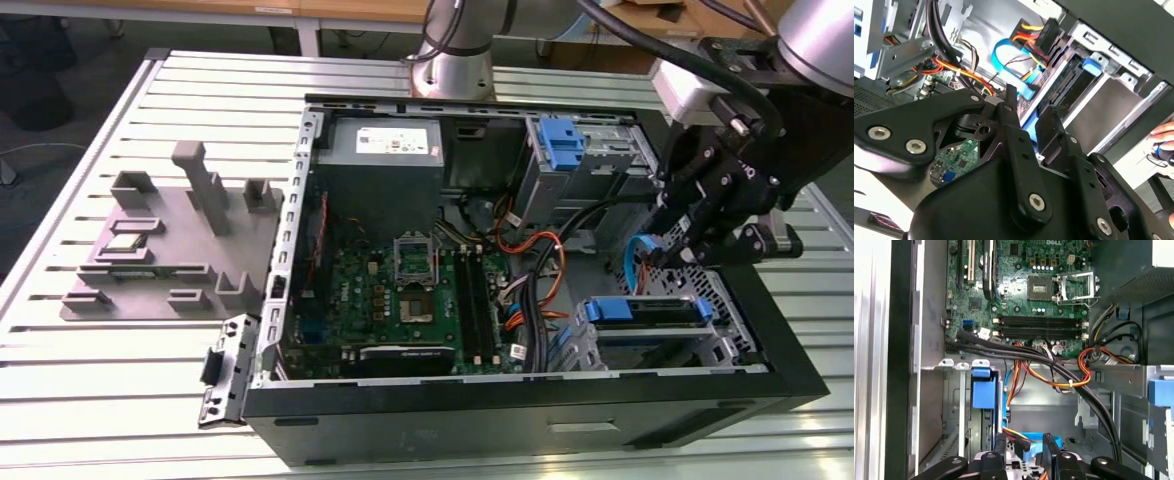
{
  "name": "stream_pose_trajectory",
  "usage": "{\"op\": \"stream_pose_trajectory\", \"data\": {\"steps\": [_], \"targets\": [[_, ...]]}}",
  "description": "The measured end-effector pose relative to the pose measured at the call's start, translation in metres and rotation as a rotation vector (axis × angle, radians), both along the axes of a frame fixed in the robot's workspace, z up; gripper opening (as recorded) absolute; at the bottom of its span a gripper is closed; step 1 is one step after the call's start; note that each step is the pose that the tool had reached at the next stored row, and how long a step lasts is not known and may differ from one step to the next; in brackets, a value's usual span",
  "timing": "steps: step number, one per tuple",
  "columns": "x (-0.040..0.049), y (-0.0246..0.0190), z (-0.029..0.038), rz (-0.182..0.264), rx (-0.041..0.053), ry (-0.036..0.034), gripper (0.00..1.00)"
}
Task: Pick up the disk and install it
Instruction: 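Insert the first disk wire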
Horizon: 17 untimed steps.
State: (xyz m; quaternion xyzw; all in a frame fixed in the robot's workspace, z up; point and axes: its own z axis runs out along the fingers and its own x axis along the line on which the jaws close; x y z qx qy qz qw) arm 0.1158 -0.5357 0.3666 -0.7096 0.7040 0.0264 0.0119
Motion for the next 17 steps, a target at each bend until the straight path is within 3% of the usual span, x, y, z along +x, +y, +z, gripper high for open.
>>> {"op": "stream_pose_trajectory", "data": {"steps": [8, 17], "targets": [[0.0053, 0.0, -0.009, 0.0, 0.0, 0.0, 0.42], [0.0054, -0.0011, -0.0125, 0.0, -0.0001, 0.0, 0.42]]}}
